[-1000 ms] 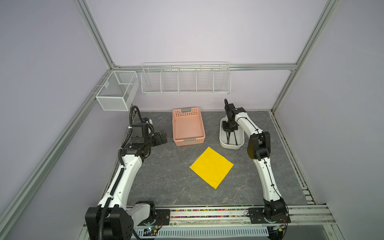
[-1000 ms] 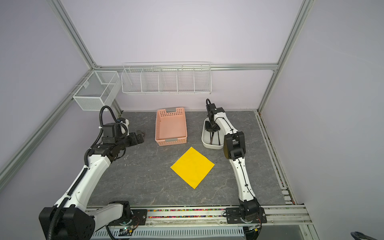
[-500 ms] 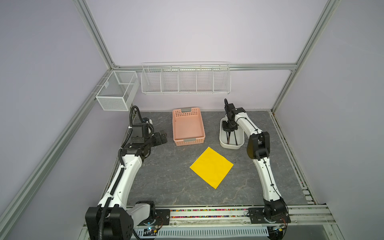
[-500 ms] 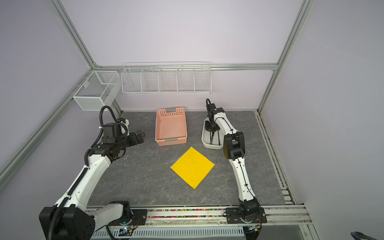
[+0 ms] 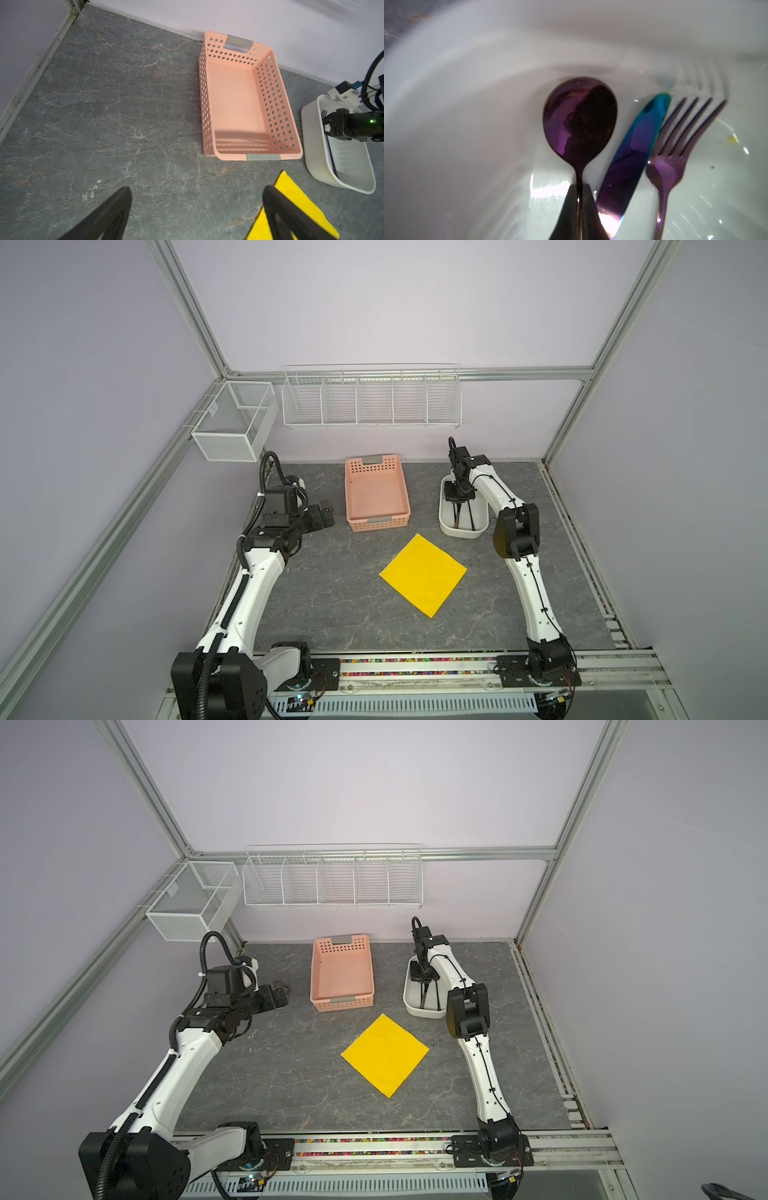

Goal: Place the utensils on the paper napkin and roll it up
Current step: 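Lower the right gripper and close it on the purple spoon handle, then lift the purple spoon out of the white tray with the right gripper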

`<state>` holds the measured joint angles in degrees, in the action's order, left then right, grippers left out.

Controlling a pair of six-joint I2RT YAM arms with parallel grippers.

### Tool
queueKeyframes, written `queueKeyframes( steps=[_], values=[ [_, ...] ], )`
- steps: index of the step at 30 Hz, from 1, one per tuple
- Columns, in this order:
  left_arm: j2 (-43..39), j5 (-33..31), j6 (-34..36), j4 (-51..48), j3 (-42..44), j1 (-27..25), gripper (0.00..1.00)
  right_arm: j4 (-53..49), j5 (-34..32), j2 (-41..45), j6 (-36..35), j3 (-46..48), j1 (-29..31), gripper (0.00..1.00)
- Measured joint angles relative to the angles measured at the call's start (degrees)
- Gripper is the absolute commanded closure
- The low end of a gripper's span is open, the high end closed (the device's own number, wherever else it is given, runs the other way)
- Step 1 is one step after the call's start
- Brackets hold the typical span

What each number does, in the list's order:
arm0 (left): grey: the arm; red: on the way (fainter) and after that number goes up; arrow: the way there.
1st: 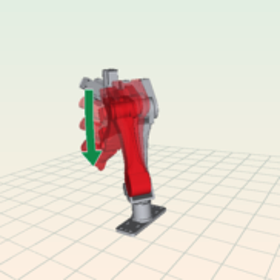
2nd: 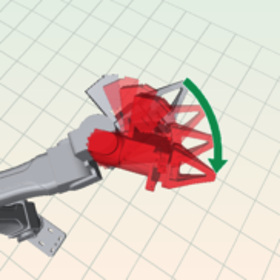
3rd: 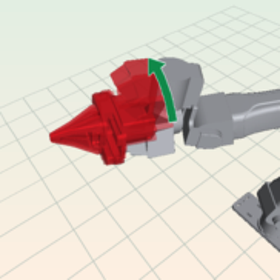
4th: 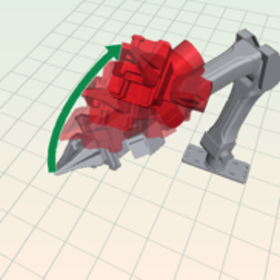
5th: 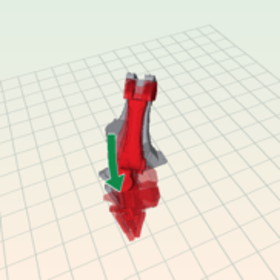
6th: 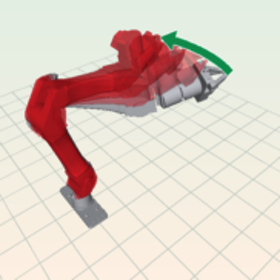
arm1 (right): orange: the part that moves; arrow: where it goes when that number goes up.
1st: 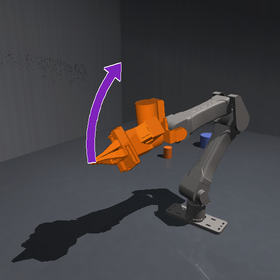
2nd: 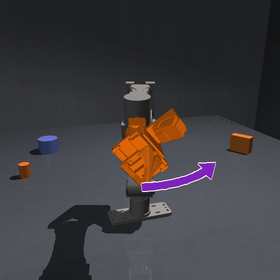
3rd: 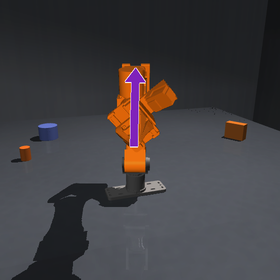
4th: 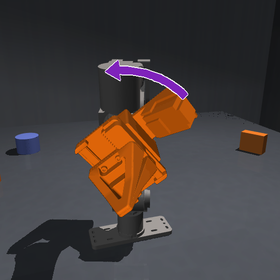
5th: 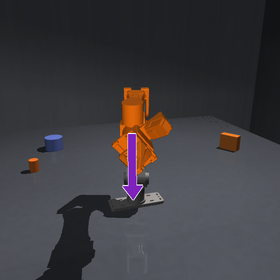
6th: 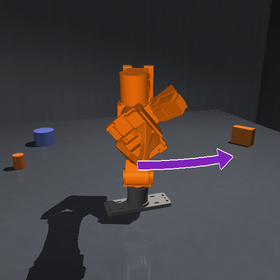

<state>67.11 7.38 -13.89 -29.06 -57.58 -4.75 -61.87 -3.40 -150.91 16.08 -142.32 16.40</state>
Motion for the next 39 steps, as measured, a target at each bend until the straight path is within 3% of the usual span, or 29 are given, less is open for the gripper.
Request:
queueKeyframes(
  steps=[19, 29, 39],
  values=[
    [-0.04, 0.04, 0.0, 0.0, 0.0, 0.0, 0.02, -1.36, -0.44, 8.48, 1.53, 0.72, 0.35, 0.93],
    [-0.22, 0.15, -0.02, 0.0, 0.0, 0.0, 0.02, -1.38, -1.33, 12.83, 1.53, 6.6, 0.35, 0.94],
    [-0.59, 0.2, 0.0, 0.0, 0.0, 0.0, 0.02, -1.11, -1.38, 25.38, 2.38, 17.75, 1.09, 0.93]
  ],
)
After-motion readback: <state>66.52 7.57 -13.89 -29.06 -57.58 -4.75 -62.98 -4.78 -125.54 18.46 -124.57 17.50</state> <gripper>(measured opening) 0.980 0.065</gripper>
